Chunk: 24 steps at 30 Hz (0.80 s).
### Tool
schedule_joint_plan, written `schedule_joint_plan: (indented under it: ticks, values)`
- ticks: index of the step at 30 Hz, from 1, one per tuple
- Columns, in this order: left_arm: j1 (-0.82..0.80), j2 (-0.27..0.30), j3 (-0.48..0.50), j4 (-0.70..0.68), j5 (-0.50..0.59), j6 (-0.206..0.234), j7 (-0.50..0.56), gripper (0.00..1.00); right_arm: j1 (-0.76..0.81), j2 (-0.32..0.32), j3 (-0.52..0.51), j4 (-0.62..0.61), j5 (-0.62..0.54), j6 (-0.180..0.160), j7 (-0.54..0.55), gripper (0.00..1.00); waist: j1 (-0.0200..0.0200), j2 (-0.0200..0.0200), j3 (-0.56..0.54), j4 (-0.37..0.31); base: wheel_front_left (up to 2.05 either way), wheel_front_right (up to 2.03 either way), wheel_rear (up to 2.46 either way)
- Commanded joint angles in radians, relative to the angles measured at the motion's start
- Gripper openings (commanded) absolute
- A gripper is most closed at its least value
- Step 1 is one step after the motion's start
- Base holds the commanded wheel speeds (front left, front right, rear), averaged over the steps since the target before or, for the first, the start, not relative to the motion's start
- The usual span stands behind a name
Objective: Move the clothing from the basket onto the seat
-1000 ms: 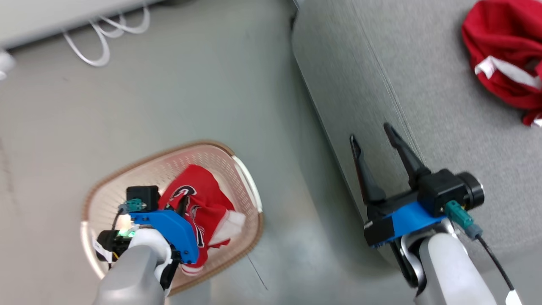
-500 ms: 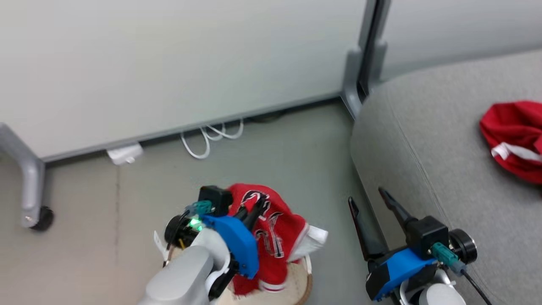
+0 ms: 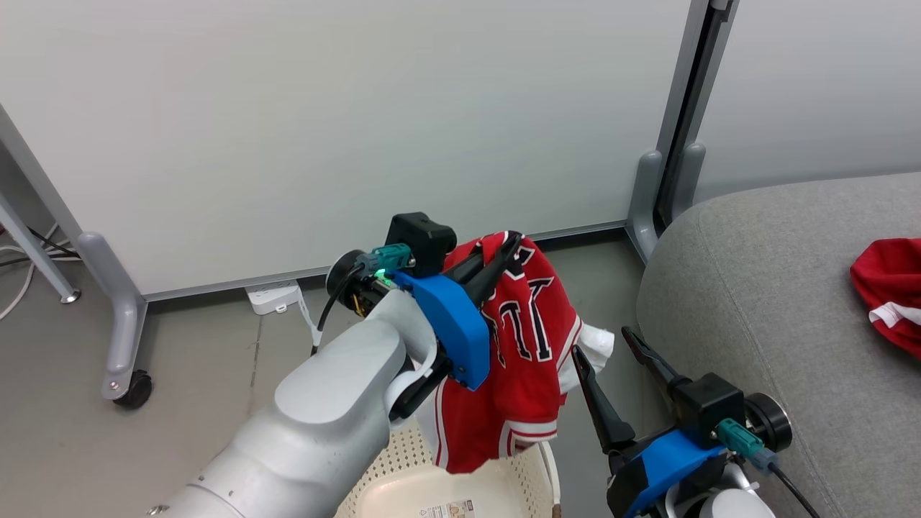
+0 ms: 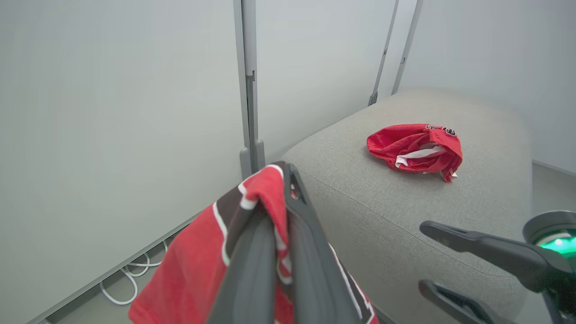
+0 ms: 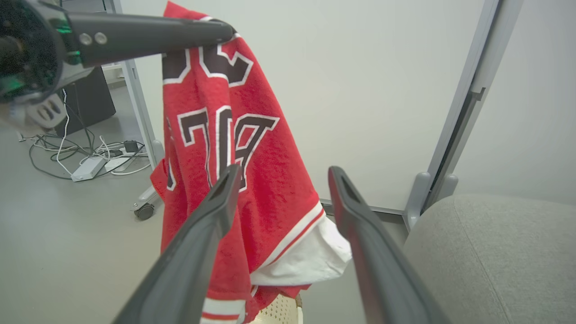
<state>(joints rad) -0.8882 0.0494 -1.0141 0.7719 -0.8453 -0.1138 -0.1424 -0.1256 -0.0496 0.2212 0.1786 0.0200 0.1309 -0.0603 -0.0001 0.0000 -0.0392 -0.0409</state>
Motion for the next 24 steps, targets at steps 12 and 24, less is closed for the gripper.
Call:
schedule_joint_plan:
  ticks: [12, 24]
  values:
    - [-0.101, 0.002, -0.107, 0.005, -0.093, 0.025, -0.020, 0.00, 0.012, -0.001, 0.009, -0.004, 0.014, 0.000, 0.003, 1.00, 0.0001, 0.0000, -0.025, 0.012, 0.00, 0.00, 0.00]
    - [-0.117, 0.002, -0.179, 0.014, -0.165, 0.041, -0.047, 0.00, -0.033, -0.001, 0.095, 0.008, 0.079, 0.000, 0.025, 1.00, 0.0001, 0.0000, -0.015, 0.011, 0.00, 0.00, 0.00]
